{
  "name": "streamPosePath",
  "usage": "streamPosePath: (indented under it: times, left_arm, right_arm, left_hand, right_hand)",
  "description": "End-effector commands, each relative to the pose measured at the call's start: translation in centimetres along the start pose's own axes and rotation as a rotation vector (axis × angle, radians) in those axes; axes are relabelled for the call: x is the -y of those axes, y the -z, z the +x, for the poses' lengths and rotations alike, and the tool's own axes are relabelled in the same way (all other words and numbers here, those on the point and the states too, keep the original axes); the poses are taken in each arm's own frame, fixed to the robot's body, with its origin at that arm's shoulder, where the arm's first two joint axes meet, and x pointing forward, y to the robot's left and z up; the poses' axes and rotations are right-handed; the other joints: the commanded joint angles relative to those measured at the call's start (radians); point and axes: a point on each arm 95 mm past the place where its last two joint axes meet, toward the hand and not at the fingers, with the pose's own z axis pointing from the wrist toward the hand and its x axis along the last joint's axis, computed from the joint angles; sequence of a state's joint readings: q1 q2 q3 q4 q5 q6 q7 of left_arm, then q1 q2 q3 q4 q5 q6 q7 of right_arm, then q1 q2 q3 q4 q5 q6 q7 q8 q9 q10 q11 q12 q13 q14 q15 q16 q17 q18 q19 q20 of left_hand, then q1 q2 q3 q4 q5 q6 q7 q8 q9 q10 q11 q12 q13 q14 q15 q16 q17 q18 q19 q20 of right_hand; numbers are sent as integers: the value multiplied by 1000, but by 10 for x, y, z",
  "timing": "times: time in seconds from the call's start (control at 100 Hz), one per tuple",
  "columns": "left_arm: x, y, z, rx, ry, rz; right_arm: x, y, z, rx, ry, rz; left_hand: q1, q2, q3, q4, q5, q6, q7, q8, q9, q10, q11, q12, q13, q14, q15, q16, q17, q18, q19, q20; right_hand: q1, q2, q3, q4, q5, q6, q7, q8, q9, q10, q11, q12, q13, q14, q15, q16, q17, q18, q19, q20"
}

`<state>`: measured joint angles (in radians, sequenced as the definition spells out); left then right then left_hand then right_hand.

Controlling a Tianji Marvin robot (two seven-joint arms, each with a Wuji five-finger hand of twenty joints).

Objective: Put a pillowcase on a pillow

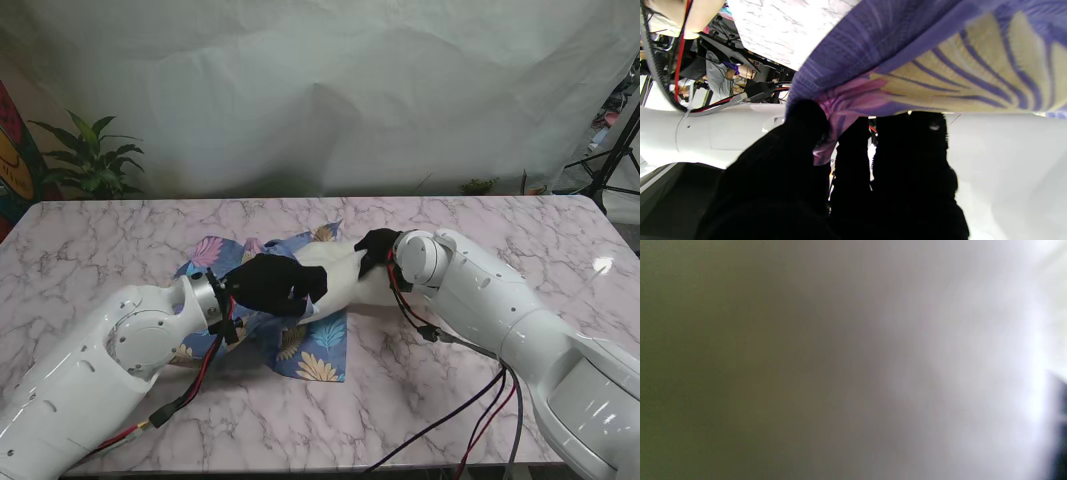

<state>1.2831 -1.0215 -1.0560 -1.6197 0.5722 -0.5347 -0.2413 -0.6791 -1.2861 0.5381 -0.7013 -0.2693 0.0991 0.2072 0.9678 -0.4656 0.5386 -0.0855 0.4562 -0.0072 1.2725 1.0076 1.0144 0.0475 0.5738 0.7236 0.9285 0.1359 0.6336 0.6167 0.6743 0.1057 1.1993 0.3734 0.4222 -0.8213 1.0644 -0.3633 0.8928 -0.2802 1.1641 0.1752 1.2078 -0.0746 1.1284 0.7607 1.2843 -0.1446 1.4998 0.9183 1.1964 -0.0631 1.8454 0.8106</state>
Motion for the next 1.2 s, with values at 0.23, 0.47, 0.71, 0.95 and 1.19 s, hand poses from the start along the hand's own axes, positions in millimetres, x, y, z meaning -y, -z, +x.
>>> streamPosePath:
  times: [0.23, 0.47, 0.71, 0.95, 1.19]
  left_arm:
    - [-8, -41, -7, 145, -10, 36]
    - [-5, -53, -13, 319, -59, 31]
    - [7, -53, -26, 422, -124, -5]
    - [16, -43, -35, 432, -154, -52]
    - [22, -25, -46, 436, -151, -129]
  right_arm:
    - [9, 5, 7, -49, 5, -14]
    - [25, 15, 17, -134, 30, -54]
    - [43, 36, 28, -242, 46, -105]
    - [57, 58, 33, -413, 110, -196]
    - [58, 76, 25, -533, 193, -262]
  left_hand:
    - [7, 70, -165, -11, 30, 81, 58, -20, 34, -7, 254, -41, 125, 39, 168, 92, 102, -8, 196, 51]
    - [9, 61, -151, 3, 31, 107, 62, -21, 45, -1, 276, -49, 154, 38, 194, 106, 145, -17, 232, 42]
    - [8, 61, -143, 9, 24, 109, 62, -14, 40, -1, 279, -51, 149, 40, 196, 109, 145, -21, 237, 35]
    - [5, 69, -145, 8, 14, 96, 58, -7, 23, -9, 274, -51, 123, 34, 181, 107, 106, -31, 217, 23]
    - [11, 77, -157, 9, 5, 75, 53, 0, 10, -18, 260, -47, 94, 35, 155, 100, 69, -23, 193, 19]
  right_hand:
    - [34, 123, 72, 51, 101, 102, 40, 16, 132, 78, 57, 20, 41, -110, 145, 15, 59, -513, 183, 8]
    - [31, 124, 70, 51, 98, 94, 38, 17, 128, 74, 56, 21, 40, -102, 139, 12, 58, -508, 179, 6]
    - [29, 127, 69, 51, 96, 85, 37, 19, 124, 69, 53, 21, 40, -89, 127, 5, 54, -494, 171, -1]
    - [17, 133, 63, 48, 83, 38, 35, 27, 105, 42, 43, 25, 40, -59, 91, -20, 45, -452, 148, -27]
    - [6, 134, 66, 45, 74, 1, 39, 29, 93, 19, 32, 28, 40, -46, 67, -38, 40, -429, 132, -48]
